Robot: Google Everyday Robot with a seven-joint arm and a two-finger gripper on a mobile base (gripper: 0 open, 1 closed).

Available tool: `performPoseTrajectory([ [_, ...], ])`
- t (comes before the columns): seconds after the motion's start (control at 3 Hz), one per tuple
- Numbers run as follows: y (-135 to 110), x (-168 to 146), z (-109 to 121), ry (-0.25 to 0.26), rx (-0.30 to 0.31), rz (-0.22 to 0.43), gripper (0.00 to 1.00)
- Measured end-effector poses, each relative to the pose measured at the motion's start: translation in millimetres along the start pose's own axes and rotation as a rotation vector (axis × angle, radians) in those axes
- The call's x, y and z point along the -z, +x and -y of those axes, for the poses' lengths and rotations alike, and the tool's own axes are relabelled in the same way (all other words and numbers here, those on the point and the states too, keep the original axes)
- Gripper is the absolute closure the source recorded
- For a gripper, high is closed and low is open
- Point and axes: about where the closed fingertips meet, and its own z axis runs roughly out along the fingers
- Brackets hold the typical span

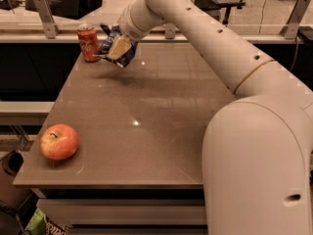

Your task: Move blue chip bag near coke can

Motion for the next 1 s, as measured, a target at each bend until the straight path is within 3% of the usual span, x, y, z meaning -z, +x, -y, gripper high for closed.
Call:
performPoseTrajectory([
  [0.67, -0.3, -6.1, -3.6, -0.01, 0.0, 0.001, 0.12],
  [1.0, -0.5, -8.9, -5.3, -0.014, 0.0, 0.001, 0.0],
])
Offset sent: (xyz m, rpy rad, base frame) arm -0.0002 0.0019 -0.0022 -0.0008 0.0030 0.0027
